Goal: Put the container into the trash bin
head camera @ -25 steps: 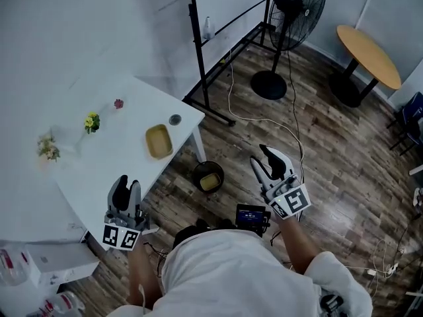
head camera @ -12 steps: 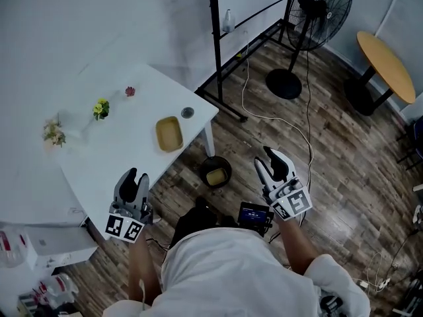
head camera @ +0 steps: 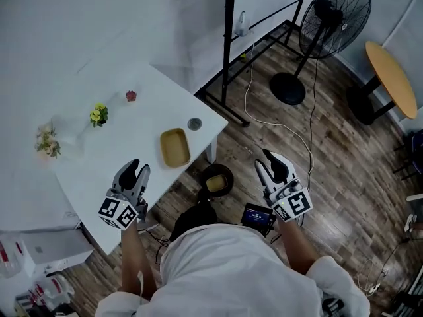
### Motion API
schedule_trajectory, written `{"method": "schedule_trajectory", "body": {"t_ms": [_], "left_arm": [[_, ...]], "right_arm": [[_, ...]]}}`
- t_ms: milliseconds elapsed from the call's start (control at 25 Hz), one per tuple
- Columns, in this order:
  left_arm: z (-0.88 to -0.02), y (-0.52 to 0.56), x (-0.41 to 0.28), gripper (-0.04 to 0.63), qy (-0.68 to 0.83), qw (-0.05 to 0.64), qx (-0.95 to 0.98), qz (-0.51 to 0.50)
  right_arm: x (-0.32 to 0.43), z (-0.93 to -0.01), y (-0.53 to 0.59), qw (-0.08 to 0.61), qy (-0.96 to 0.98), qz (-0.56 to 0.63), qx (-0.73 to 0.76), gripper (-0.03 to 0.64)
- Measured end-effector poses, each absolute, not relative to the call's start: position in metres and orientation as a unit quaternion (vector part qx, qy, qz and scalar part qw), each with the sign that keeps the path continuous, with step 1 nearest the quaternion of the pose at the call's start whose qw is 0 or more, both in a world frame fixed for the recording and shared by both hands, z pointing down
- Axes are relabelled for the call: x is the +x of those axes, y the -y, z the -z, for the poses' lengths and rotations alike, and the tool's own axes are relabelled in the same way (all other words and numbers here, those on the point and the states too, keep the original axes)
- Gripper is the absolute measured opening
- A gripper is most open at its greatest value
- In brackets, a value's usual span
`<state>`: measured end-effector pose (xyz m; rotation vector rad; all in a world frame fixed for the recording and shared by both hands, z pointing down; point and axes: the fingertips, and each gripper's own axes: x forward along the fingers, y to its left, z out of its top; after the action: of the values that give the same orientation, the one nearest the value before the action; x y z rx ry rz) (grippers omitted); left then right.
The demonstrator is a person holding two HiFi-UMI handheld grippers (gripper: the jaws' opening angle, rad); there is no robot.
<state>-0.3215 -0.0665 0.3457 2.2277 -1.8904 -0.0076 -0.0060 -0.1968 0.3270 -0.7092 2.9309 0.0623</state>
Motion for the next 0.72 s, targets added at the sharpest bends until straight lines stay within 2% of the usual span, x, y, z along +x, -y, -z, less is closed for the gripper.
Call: {"method": "schedule_trajectory", "body": {"t_ms": [400,720], "left_arm": [[-0.412,0.194,-0.373,0.157,0.513,0.158,0.826,-0.173],[-0.495,0.259,-0.381,0.157,0.396,0.184,0.855,-0.280]], "right_arm": [[-0.090,-0.336,0.283,0.023,-0.966,-0.018,-0.258,0.137],[-0.098,-0.369,0.316,-0.025,-0.952,0.003,-0.304,0.137]]}}
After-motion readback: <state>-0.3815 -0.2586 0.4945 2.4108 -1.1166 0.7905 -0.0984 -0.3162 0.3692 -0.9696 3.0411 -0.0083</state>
